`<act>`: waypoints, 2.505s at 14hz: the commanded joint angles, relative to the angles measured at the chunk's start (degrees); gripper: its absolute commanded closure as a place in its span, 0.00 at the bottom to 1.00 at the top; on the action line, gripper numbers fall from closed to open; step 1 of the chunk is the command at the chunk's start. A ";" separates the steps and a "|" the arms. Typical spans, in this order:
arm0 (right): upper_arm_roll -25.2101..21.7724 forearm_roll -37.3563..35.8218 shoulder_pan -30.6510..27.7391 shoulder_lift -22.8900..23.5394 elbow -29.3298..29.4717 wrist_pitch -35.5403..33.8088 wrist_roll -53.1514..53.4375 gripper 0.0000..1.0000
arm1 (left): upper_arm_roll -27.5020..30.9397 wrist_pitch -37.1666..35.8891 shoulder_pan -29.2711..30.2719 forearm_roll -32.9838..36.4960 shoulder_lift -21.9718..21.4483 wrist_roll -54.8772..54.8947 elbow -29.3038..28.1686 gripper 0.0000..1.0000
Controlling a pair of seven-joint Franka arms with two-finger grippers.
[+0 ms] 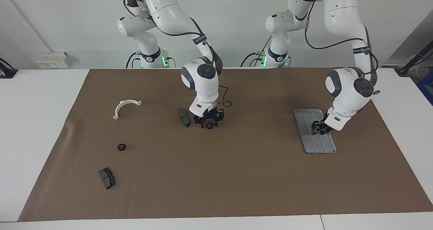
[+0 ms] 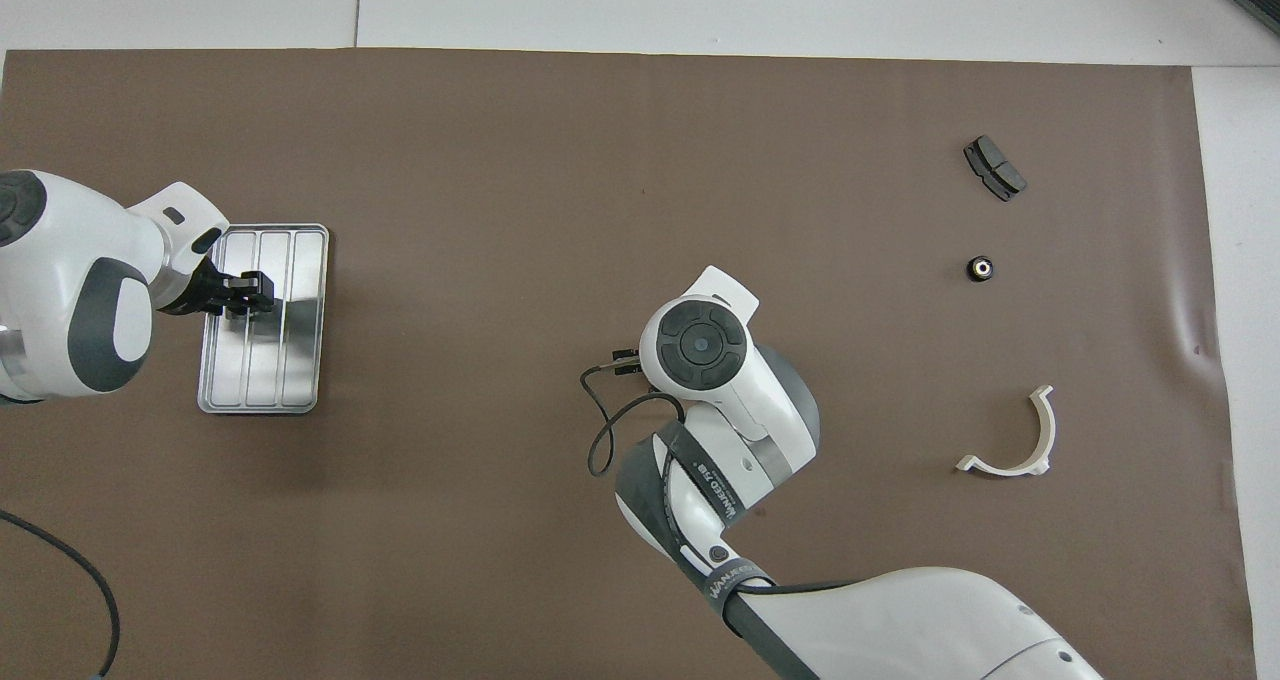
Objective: Place bearing gear from tray to pile
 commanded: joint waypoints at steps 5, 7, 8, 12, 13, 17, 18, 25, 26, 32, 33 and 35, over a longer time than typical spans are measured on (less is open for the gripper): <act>0.20 -0.85 -0.09 -0.64 -0.85 0.17 0.24 0.41 | -0.16 1.32 0.39 1.40 -1.86 -0.32 -2.34 0.77; 0.20 -0.85 0.00 -0.64 -0.85 0.17 0.94 1.00 | -0.16 1.32 0.30 1.40 -1.86 -0.32 -2.34 0.84; 0.20 -0.85 0.00 -0.64 -0.67 0.17 1.38 1.00 | -0.16 1.32 0.30 1.40 -1.86 -0.32 -2.26 0.88; 0.11 -0.85 0.09 -0.64 -0.06 -0.52 1.83 1.00 | -0.24 0.10 -2.24 1.40 -0.99 -3.11 1.15 1.00; -0.24 -0.94 0.00 -1.25 0.03 -0.88 1.74 1.00 | -0.24 -1.39 -4.34 1.31 -0.81 -6.96 3.00 1.00; -0.60 -1.03 -5.43 -7.40 0.21 -6.84 0.51 1.00 | -0.24 -6.05 -14.44 1.31 -0.98 -24.45 5.92 1.00; -0.60 -1.29 -7.36 -8.63 0.21 -8.16 -1.49 1.00 | -0.24 -7.36 -16.64 1.40 -1.07 -27.70 6.18 1.00; -0.33 -1.20 -24.76 -12.33 -3.20 -11.96 -24.42 1.00 | -0.68 -7.55 -34.93 -0.18 -0.81 -53.65 9.43 1.00; -0.33 -1.12 -26.26 -12.33 -4.26 -11.43 -26.89 1.00 | -0.68 -7.64 -36.95 -1.49 -0.64 -54.27 10.74 1.00; -0.33 -0.94 -30.58 -11.19 -12.18 -0.27 -27.97 1.00 | -0.60 -7.29 -43.12 -6.68 3.05 -55.42 19.79 0.88; -0.33 -0.68 -30.50 -10.67 -12.10 -0.27 -27.88 1.00 | -0.60 -7.20 -43.03 -6.51 3.41 -56.38 20.24 0.86; -0.33 -0.33 -30.67 -9.79 -12.10 0.61 -27.71 0.90 | -0.77 -5.71 -43.82 -6.43 3.85 -56.83 21.12 0.63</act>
